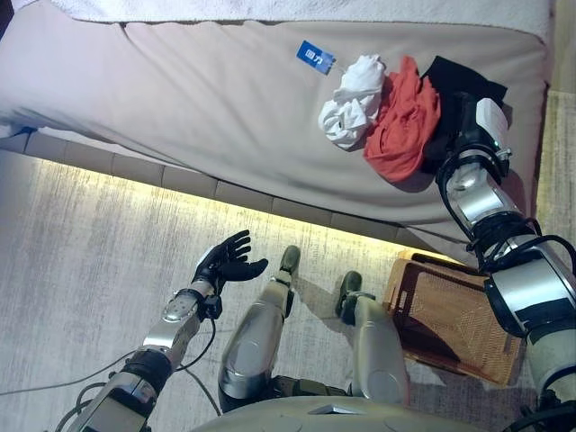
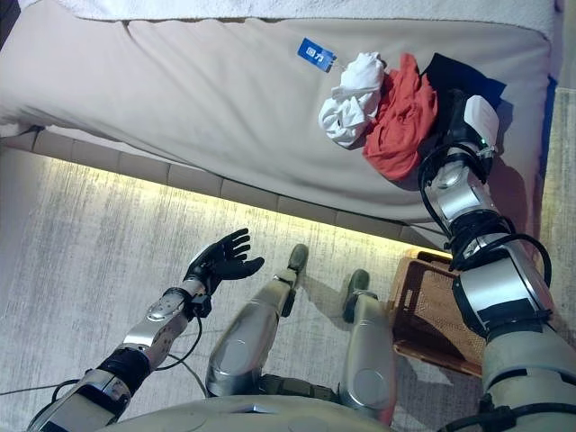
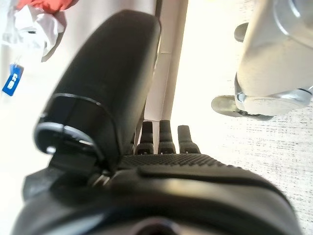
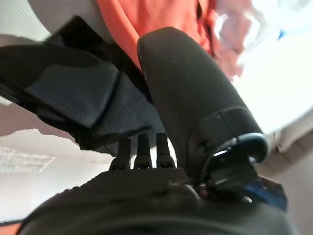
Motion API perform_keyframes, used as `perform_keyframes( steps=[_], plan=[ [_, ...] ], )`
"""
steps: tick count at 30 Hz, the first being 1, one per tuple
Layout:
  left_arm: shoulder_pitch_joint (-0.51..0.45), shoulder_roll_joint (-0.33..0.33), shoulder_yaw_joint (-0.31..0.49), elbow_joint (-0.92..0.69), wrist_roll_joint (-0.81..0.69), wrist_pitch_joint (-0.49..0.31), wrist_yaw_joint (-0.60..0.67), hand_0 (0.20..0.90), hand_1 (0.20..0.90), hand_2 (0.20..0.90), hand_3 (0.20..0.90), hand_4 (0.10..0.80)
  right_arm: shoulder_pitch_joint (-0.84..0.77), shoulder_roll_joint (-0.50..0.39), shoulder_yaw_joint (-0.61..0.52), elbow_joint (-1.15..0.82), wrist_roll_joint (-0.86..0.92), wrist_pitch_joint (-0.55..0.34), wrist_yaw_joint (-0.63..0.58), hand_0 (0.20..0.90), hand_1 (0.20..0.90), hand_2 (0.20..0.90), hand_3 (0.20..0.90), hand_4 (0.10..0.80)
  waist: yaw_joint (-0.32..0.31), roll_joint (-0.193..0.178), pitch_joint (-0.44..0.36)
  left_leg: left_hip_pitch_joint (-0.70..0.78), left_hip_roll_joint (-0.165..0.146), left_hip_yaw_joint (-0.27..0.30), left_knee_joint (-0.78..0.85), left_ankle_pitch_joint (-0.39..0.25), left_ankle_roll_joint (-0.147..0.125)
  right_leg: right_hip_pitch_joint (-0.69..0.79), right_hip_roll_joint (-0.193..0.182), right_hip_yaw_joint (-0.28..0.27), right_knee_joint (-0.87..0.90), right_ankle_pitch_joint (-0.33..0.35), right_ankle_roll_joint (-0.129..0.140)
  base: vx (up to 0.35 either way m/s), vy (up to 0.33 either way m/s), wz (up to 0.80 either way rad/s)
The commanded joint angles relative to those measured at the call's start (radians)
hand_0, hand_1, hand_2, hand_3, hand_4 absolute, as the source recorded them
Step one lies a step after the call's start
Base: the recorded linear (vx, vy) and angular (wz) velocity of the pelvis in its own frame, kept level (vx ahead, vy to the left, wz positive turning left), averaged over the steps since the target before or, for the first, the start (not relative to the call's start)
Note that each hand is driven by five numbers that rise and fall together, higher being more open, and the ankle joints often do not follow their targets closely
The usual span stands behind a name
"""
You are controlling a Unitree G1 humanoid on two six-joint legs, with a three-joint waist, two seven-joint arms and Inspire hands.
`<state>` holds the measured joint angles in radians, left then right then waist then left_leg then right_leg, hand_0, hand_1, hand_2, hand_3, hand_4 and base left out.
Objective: Pick up the clothes from the bed and place them into the basket
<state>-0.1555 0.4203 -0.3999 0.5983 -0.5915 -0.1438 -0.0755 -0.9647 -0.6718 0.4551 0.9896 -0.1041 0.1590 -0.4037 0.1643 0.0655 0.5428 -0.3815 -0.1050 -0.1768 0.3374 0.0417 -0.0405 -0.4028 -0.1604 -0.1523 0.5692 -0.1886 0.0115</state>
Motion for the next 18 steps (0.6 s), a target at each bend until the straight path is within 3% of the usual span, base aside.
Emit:
perform_keyframes(
  steps=[1,12,13,18],
  plan=[
    [0.054,0.053,-0.003,-0.179,-0.052,-0.093,-0.012,0.9,0.9,0.9,0.9,0.8,-0.118,-0.168,0.063,-0.036,-0.077,0.018,-0.043,0.9,0.9,0.9,0.9,0.8,-0.002,0.005,-0.024,-0.064,0.023,0.108,0.245,-0.201,0.042,0.005,0.025,-0.033,0.079,-0.021,-0.036,-0.041,-0.067,0.08],
    [0.094,0.115,0.021,-0.387,-0.175,-0.12,-0.009,0.9,0.9,0.9,0.9,0.8,-0.236,-0.27,0.161,0.053,-0.146,0.118,-0.036,0.9,0.9,0.9,0.9,0.8,0.013,0.039,-0.023,-0.307,0.023,0.134,0.467,-0.25,0.054,-0.239,0.024,-0.037,0.288,-0.078,-0.061,-0.011,-0.073,0.02],
    [0.109,0.118,0.02,-0.401,-0.185,-0.126,-0.008,0.9,0.9,0.9,0.9,0.8,-0.254,-0.275,0.181,0.067,-0.144,0.127,-0.038,0.9,0.9,0.9,0.9,0.8,0.018,0.044,-0.023,-0.315,0.022,0.136,0.5,-0.277,0.053,-0.249,0.027,-0.031,0.317,-0.105,-0.056,0.05,-0.088,-0.01],
    [0.136,0.142,0.04,-0.453,-0.223,-0.156,-0.012,0.9,0.9,0.9,0.9,0.8,-0.357,-0.3,0.239,0.105,-0.139,0.177,-0.032,0.9,0.9,0.9,0.9,0.8,0.033,0.067,-0.023,-0.424,0.017,0.137,0.565,-0.3,0.065,-0.374,0.03,-0.027,0.394,-0.118,-0.058,-0.011,-0.08,-0.02]
  ],
)
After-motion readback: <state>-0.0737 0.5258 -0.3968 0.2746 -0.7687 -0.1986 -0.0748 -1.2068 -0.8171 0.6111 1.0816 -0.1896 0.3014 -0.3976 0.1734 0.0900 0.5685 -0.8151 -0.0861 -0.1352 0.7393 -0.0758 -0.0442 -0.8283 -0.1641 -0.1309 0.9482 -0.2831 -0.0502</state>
